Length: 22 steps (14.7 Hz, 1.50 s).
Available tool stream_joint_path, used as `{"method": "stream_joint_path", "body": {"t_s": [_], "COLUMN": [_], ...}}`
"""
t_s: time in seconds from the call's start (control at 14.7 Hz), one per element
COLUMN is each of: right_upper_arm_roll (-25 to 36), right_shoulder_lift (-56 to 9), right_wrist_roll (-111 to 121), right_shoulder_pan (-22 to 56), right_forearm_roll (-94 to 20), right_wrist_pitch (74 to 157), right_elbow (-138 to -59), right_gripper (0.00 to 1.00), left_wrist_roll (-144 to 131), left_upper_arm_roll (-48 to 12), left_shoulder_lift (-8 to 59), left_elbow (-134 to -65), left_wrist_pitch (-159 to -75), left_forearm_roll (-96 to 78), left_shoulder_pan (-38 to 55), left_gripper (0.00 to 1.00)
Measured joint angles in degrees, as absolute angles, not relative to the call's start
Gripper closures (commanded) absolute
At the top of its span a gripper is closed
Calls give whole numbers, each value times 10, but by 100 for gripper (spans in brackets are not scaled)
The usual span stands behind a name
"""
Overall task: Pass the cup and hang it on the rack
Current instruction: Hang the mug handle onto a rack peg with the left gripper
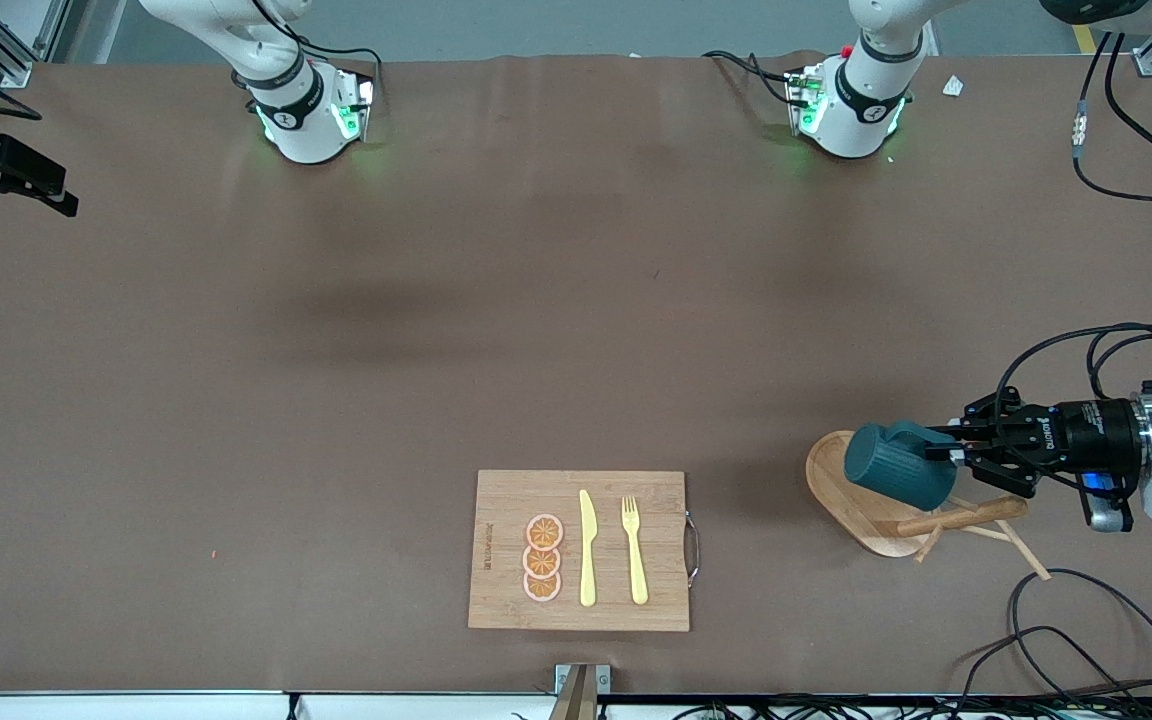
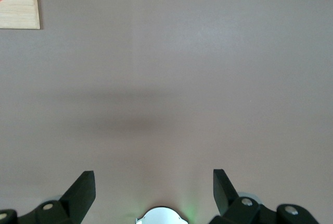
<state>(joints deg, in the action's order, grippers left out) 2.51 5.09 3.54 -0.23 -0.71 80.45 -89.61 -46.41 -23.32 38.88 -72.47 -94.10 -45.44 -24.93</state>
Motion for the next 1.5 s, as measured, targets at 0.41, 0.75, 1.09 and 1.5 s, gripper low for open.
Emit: {"method": "stream_joint_path", "body": {"t_s": [0.41,0.75,1.09,1.5], "right_upper_arm_roll": [24,24,24,24], "right_shoulder_lift": [51,51,51,51], "right_wrist_roll": [35,35,35,35], "right_shoulder_pan": [-2,-2,-2,-2], "right_forearm_roll": [-7,-7,-7,-7], "right_wrist_pitch": [807,807,807,807], "right_elbow": [-896,-896,-896,-896], "right_gripper": [0,0,0,0], "left_wrist_roll": [-448,-447,-437,-432], "left_upper_arm_roll": [-230,-230,-230,-227], "left_shoulder_lift": [410,424,434,445], "left_elbow": [-725,-725,-725,-725], "left_wrist_pitch": [-941,-944,-944,-945], "left_forearm_roll": [-455,-484,-489,-490], "left_shoulder_pan": [-272,-285,-292,-297], "left_gripper": [99,99,98,96]}}
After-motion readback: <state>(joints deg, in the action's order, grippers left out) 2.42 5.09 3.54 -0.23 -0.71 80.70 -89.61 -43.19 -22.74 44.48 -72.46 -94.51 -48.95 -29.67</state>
